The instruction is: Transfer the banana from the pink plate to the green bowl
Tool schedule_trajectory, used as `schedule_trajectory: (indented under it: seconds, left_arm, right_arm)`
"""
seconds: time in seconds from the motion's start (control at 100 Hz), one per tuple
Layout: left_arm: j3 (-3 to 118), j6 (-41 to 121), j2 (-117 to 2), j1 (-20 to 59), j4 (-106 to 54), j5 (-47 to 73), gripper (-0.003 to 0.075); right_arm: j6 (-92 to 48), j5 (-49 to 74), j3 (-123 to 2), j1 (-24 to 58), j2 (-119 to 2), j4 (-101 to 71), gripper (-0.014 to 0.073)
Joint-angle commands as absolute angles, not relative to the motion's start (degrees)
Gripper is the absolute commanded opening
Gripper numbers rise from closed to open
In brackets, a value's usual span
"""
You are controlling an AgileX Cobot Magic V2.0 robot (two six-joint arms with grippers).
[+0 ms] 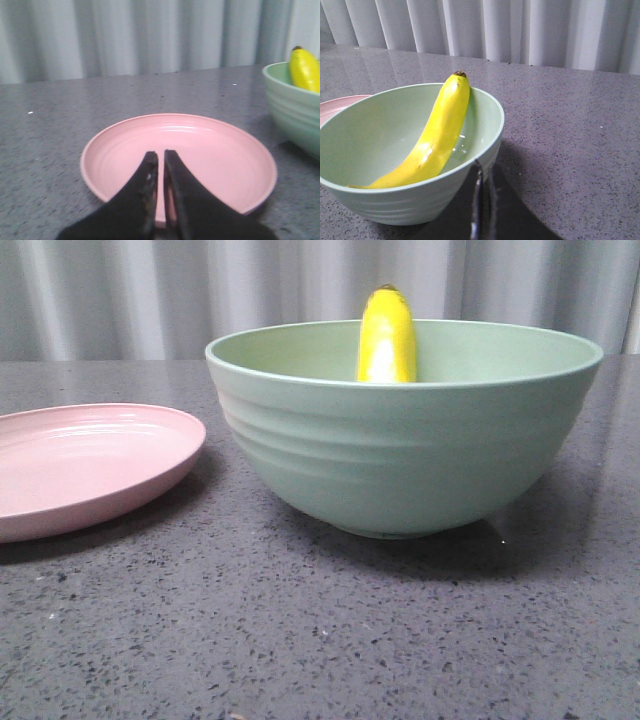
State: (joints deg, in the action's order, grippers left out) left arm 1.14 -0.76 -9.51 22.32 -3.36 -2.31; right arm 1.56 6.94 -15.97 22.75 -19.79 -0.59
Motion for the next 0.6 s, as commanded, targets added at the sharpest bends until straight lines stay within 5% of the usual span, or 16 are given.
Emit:
schedule_trajectory:
  seconds: [0.0,0.41,0.59]
  left_arm:
    - [0.63,-0.73,-7.4,17.78,-3.27,-7.01,-0.002]
    - [-0.63,-0.73,1.69,6.77,-1.89,15.03,-0.002]
    - [-0.63,-0.73,1.89,4.91,-1.55,14.87,-0.002]
  right_arm:
    - [1.1,2.72,-17.6,22.77,-19.83,0.0,-0.007]
    - [1.1,2.72,-17.6,22.77,-19.83,0.0,-0.007]
    - [1.1,2.72,-17.6,22.77,-19.83,0.0,-0.007]
